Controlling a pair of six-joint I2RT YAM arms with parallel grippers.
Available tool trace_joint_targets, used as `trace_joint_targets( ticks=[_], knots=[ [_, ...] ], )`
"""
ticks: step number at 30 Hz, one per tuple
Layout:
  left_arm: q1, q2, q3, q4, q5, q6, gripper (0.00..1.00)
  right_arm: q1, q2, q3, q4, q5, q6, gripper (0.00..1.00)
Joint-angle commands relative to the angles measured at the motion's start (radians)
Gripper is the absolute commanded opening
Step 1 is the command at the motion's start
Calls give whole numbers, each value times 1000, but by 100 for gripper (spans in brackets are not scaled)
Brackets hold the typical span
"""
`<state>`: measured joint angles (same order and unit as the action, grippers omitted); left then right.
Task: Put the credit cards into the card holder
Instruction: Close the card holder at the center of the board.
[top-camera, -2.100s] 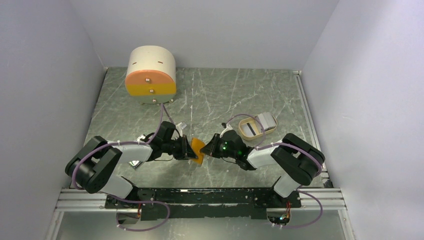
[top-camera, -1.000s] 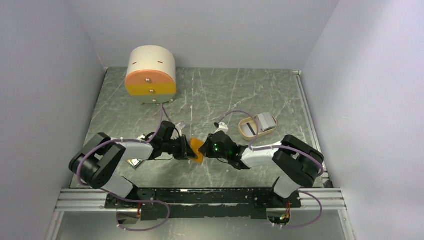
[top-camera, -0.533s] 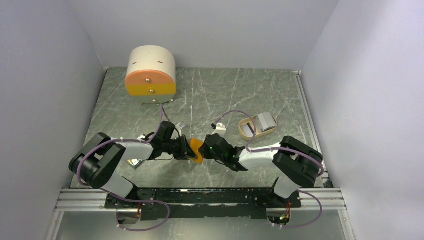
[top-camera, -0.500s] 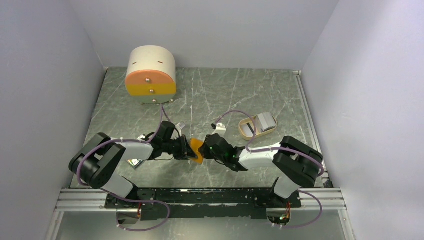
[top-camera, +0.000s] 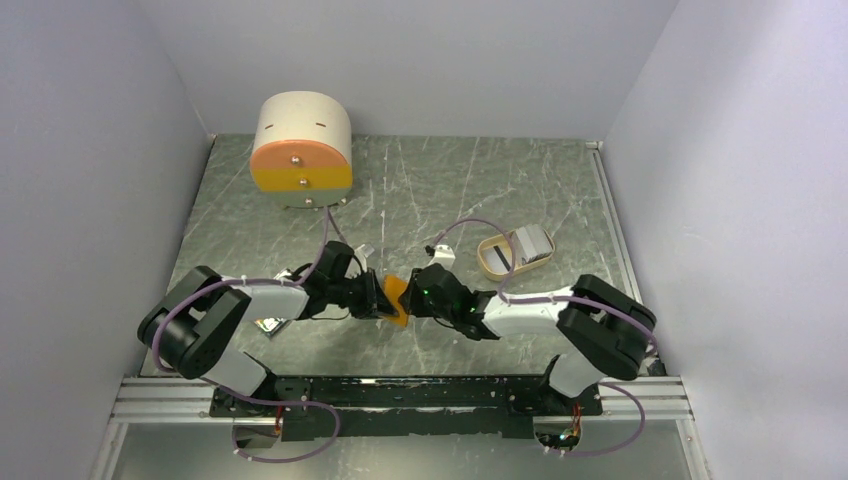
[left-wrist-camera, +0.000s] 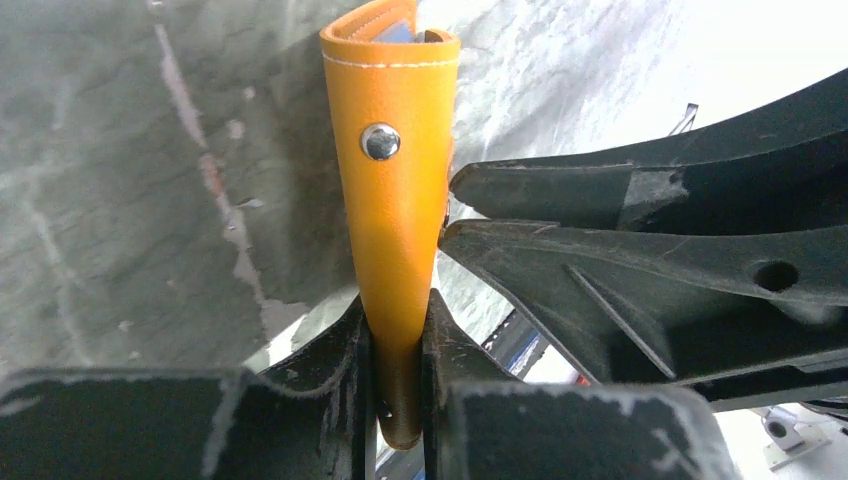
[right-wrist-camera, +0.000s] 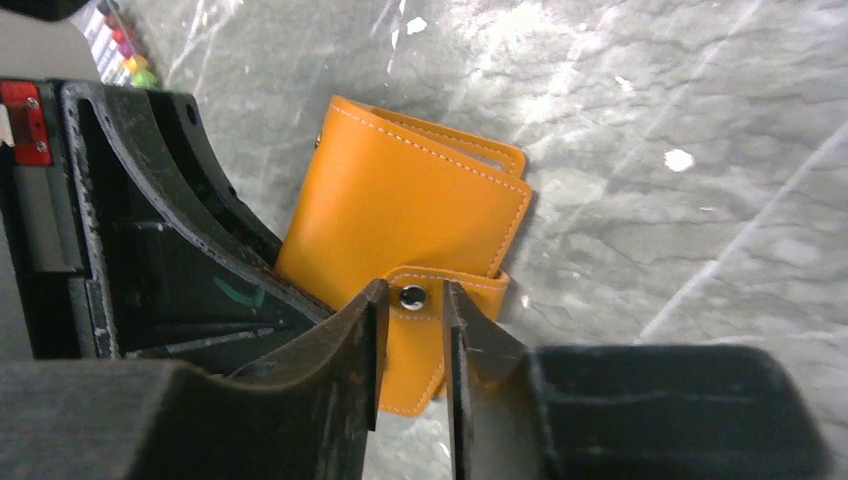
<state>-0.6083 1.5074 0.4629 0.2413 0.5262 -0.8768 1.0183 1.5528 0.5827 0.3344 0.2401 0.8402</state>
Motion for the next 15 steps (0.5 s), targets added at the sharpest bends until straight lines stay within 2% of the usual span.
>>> trace_joint_targets(
  ticks=[1, 3, 5, 6, 7, 8, 10, 13, 15],
  knots=[
    [-27, 7, 40, -8, 1, 23, 9, -26, -132, 6, -156, 7, -58, 37],
    [-27, 6, 52, -9, 3, 22, 9, -30, -221, 14, -209, 50, -79, 50],
    [-27, 6, 75, -20, -2, 21, 13, -34, -319, 8, -245, 83, -93, 64],
    [-27, 7, 89, -27, -8, 20, 17, -36, -354, 7, -265, 95, -98, 76],
    [-27, 9, 103, -36, -13, 18, 23, -38, -389, 5, -284, 106, -99, 96],
    [-27, 9, 116, -44, -20, 18, 29, -42, -421, 3, -303, 114, -104, 100],
    [-26, 5, 140, -64, -33, 21, 44, -44, -478, 3, -331, 124, -111, 100],
    [-27, -30, 166, -122, -85, 37, 51, -46, -551, 4, -365, 128, -128, 100],
    [-28, -78, 181, -187, -132, 59, 63, -49, -591, 7, -378, 133, -141, 100]
  ],
)
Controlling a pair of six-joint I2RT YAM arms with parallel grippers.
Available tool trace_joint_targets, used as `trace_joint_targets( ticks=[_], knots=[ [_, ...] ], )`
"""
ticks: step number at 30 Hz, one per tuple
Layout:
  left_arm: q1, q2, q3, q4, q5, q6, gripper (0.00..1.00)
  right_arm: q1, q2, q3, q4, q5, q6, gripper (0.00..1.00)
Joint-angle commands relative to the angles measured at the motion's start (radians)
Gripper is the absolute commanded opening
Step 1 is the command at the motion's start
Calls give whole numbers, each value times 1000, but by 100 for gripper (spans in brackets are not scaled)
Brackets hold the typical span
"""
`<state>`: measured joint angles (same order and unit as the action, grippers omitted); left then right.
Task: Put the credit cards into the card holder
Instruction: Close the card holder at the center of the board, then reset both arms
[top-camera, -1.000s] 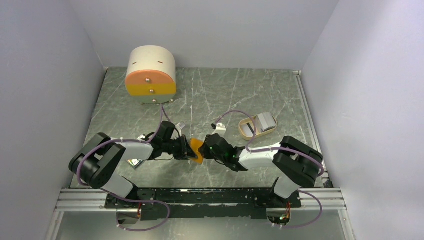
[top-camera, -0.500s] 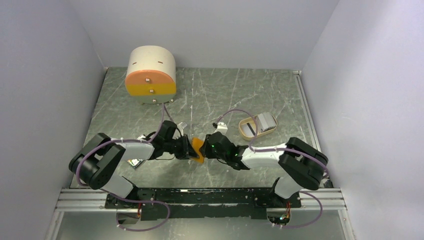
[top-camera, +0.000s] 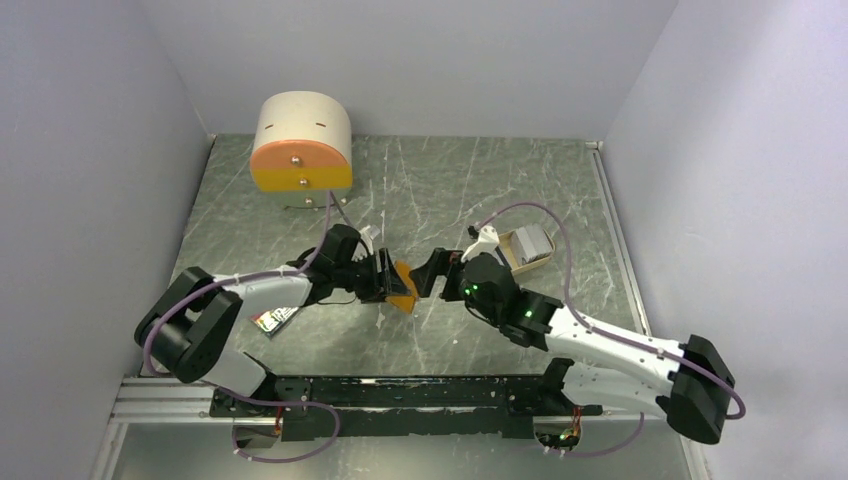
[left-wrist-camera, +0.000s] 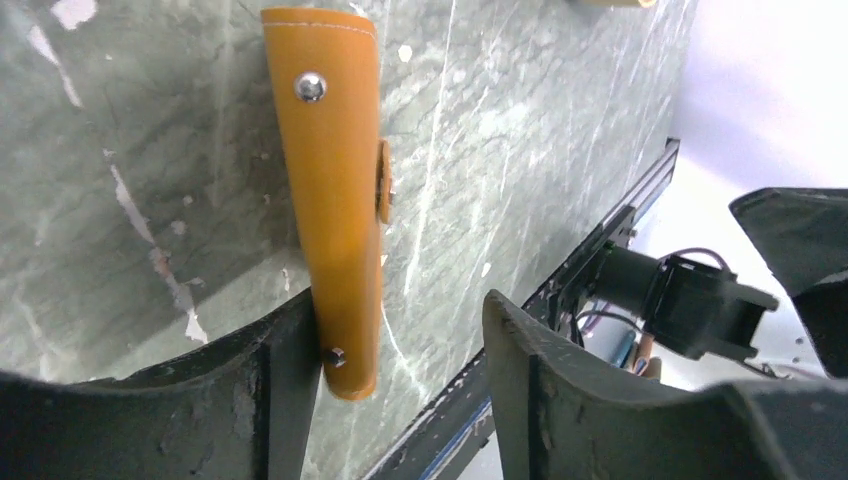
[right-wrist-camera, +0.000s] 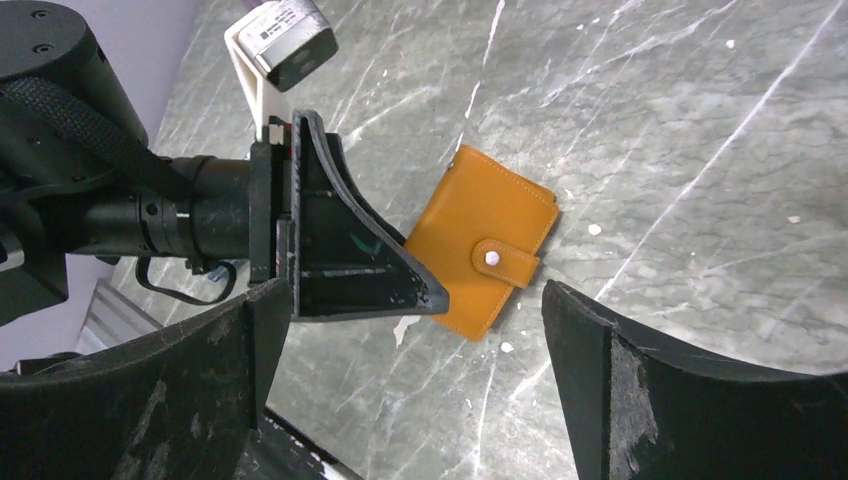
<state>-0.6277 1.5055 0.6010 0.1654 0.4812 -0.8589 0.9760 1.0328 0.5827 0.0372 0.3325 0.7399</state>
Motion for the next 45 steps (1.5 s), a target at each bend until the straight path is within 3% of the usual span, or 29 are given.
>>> trace_joint_targets(
  ticks=[1, 4, 5, 6, 7, 12, 25, 35, 45],
  knots=[
    [-8, -102, 50, -142, -114, 51, 68, -6, -90, 8, -89, 51, -46, 100],
    [-9, -171, 71, -219, -177, 68, 71, -5, -155, -8, -110, 116, -57, 100],
    [-9, -194, 77, -248, -197, 70, 77, -6, -173, -12, -121, 142, -57, 100],
    [-9, -222, 82, -275, -220, 70, 93, -6, -187, -13, -128, 151, -59, 100],
    [-9, -251, 87, -299, -244, 73, 100, -7, -198, -11, -133, 151, -67, 100],
    [-9, -391, 93, -386, -380, 111, 99, -7, -223, 1, -156, 152, -100, 100],
    [-9, -695, 312, -661, -622, 249, 99, -7, -283, 135, -334, 222, -109, 100],
    [-9, -879, 318, -588, -548, 308, 99, -7, -397, 198, -405, 229, -132, 100],
    [-9, -894, 289, -586, -533, 302, 99, -7, -462, 206, -390, 209, -118, 100]
  ],
)
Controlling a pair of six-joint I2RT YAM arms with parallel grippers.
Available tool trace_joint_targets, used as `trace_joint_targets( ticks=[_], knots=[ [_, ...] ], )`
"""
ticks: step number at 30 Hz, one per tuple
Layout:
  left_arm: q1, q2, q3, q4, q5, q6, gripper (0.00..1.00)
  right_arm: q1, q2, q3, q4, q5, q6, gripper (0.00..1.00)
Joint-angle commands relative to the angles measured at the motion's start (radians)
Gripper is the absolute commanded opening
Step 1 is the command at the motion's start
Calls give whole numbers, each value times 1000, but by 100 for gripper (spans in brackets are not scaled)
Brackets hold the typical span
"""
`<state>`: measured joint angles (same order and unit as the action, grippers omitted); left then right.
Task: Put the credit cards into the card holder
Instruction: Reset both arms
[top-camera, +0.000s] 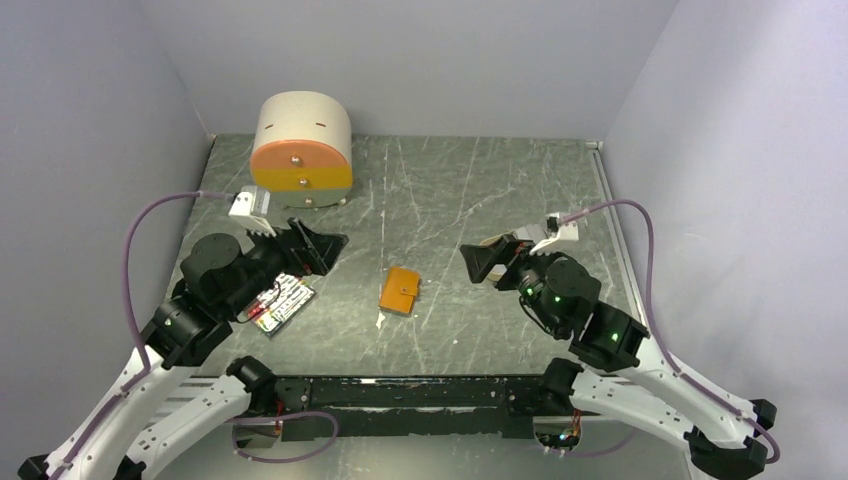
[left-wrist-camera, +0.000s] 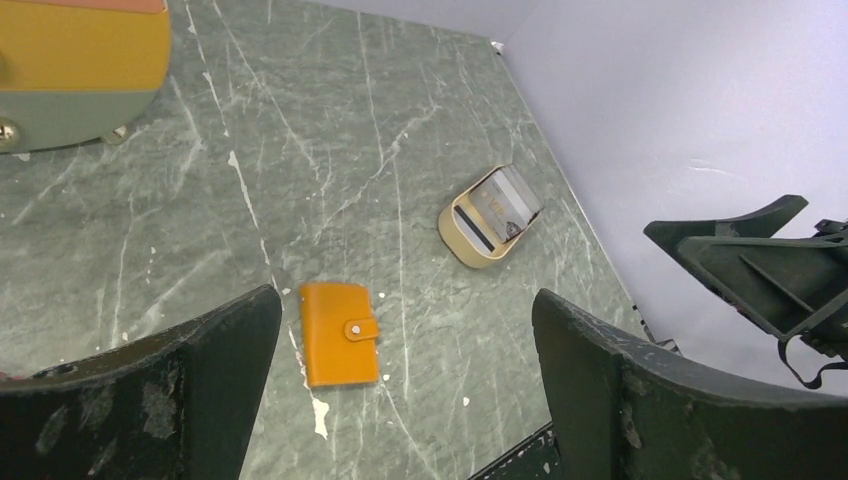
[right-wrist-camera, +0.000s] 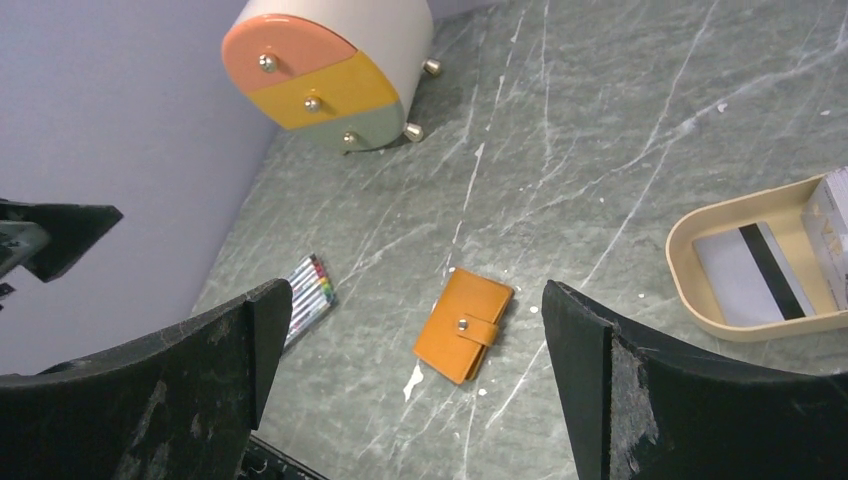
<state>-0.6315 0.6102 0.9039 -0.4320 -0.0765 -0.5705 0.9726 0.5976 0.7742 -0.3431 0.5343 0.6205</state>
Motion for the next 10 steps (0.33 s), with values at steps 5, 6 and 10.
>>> trace_joint_targets(
  ticks=[5, 6, 10],
  knots=[
    [-5, -6, -31, 16, 34, 2, 99, -4, -41, 5, -12, 10, 7, 100],
    [-5, -8, -36, 21, 32, 1, 99, -3, -40, 5, -13, 9, 7, 100],
    [-5, -5, -40, 27, 31, -1, 99, -4, -46, 6, -19, 14, 4, 100]
  ],
)
